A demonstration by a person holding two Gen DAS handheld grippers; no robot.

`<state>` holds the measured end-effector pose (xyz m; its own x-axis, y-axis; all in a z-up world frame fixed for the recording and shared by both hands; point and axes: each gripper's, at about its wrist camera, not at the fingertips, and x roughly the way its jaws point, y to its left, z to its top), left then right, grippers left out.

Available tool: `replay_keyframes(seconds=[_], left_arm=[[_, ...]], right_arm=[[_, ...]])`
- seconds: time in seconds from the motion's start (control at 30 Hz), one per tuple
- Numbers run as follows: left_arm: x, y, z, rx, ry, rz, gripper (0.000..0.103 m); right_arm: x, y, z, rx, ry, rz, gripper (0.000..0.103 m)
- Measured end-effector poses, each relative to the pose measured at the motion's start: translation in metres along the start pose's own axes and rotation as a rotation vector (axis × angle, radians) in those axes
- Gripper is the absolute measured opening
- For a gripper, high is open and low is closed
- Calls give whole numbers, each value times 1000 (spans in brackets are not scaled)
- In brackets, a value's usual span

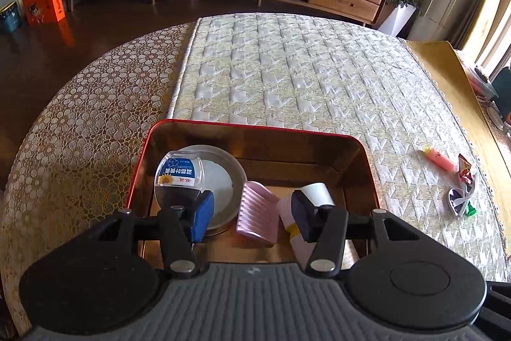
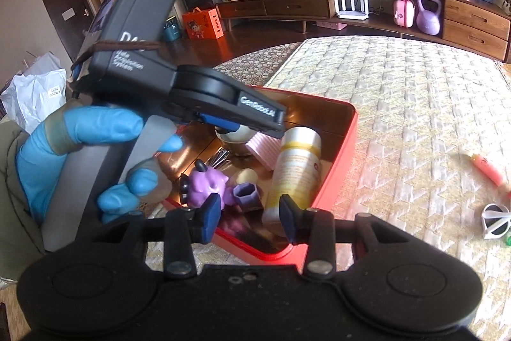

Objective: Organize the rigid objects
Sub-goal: 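Withdraw both open tools from the red box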

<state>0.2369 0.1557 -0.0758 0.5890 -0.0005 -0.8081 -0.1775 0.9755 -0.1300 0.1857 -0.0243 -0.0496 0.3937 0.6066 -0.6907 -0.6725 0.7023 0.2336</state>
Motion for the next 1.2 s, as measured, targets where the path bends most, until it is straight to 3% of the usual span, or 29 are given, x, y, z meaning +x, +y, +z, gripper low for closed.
replay_keyframes(seconds=[0.33,0.43,0.6,0.7,0.83,1.0,1.13,1.2], left_arm=[[-30,-11,-8,15,-42,-19,57],[-41,-16,-12,20,-57,-30,57],[-56,-25,-18,33,-78,-41,57],[-66,-33,-23,43,-91,-49,57],[-76,-44,-32,50,-103,-57,57],[-83,-60,-43,65,-107,-74,57],[-88,-73,-50,75,-115,-100,70],[-90,-79,-53,80,-116,-116,70]], right_arm=[[-23,-12,-8,46,-34,-25,43],[-31,-14,-12,59,-53,-40,53],[-45,-17,-16,67,-76,-56,56],[-56,-18,-22,68,-104,-71,70],[-69,-25,-26,76,-122,-81,70],[-87,-38,-35,91,-152,-111,82],[-101,-55,-43,114,-174,-145,88],[-108,-62,-48,122,-182,-167,91]])
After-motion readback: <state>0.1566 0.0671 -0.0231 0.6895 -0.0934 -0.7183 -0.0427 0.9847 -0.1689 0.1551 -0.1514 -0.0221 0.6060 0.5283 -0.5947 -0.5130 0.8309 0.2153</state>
